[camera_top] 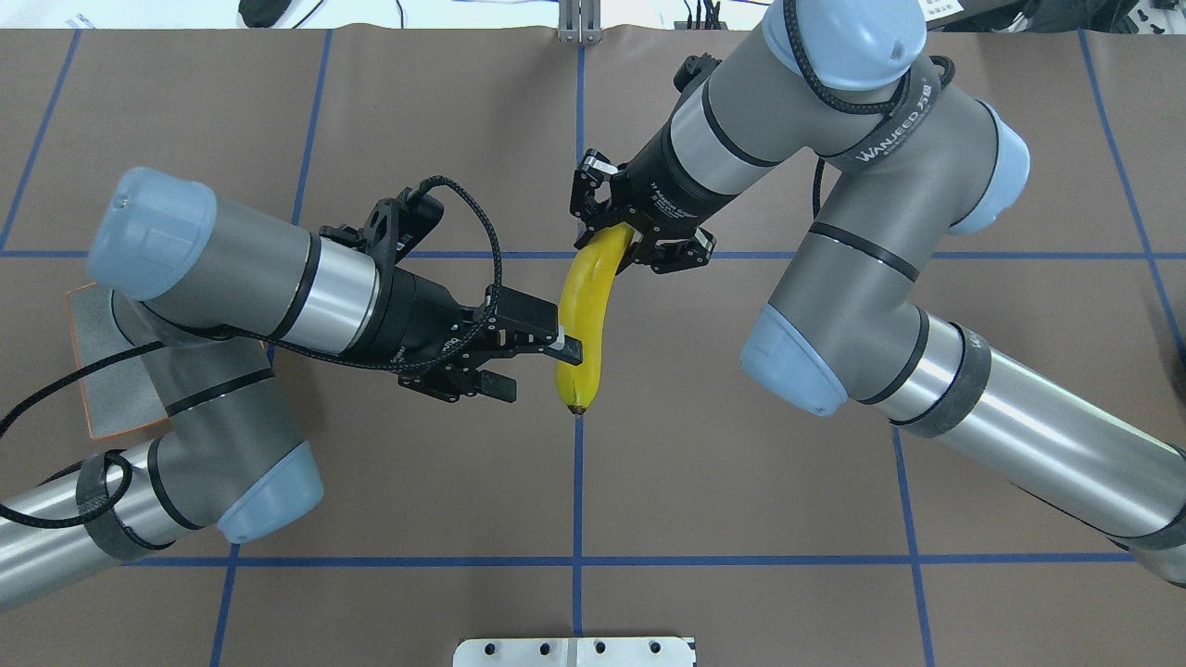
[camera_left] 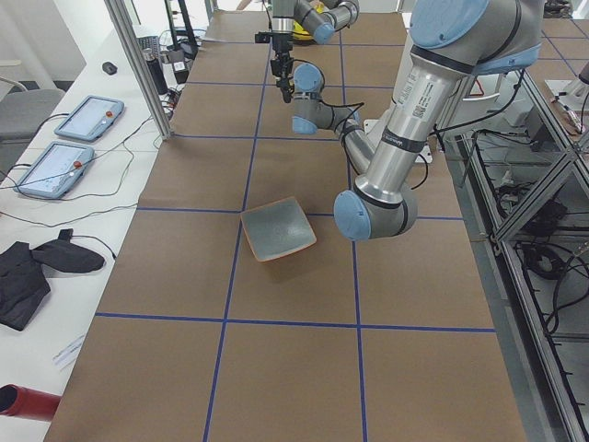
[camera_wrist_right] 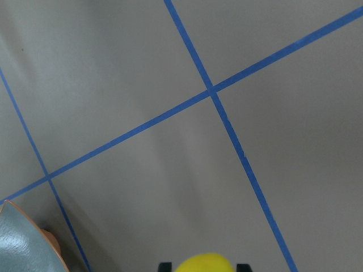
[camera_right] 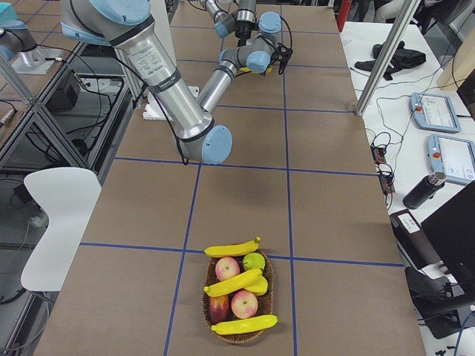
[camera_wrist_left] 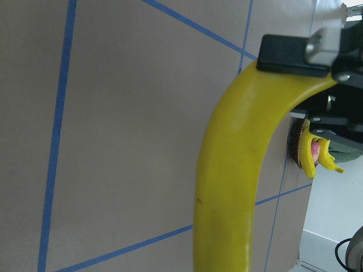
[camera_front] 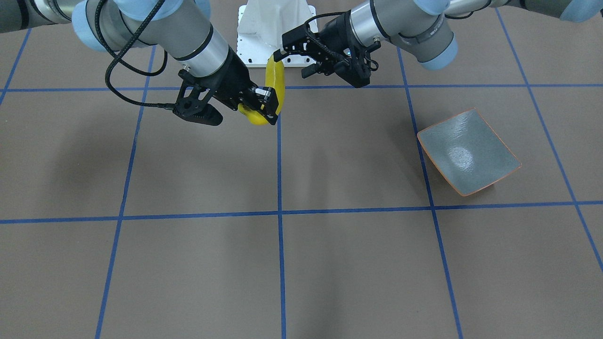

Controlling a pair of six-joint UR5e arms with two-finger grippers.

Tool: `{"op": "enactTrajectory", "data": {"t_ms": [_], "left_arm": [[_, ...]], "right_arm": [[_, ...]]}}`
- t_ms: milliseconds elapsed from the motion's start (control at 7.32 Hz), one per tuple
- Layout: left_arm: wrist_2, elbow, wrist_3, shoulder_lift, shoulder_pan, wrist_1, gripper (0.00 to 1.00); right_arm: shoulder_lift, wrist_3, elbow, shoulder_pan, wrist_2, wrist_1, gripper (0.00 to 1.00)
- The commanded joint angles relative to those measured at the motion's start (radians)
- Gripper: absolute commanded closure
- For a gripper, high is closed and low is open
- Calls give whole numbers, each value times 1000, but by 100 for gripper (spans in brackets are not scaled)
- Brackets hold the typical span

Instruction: Transfer all bananas from basket to plate

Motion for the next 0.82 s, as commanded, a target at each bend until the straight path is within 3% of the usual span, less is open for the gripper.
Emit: {"op": "enactTrajectory", "data": {"t_ms": [0, 410, 683], "left_arm": [[1, 25, 1, -24, 2, 0, 0], [2, 47, 4, -41, 5, -1, 0], [4, 52, 1, -53, 13, 0, 6]], "right_arm": [[-7, -3, 4, -12, 3, 35, 100], [-10, -3, 8, -21, 4, 37, 100], [-10, -3, 9, -21, 9, 41, 100]]}}
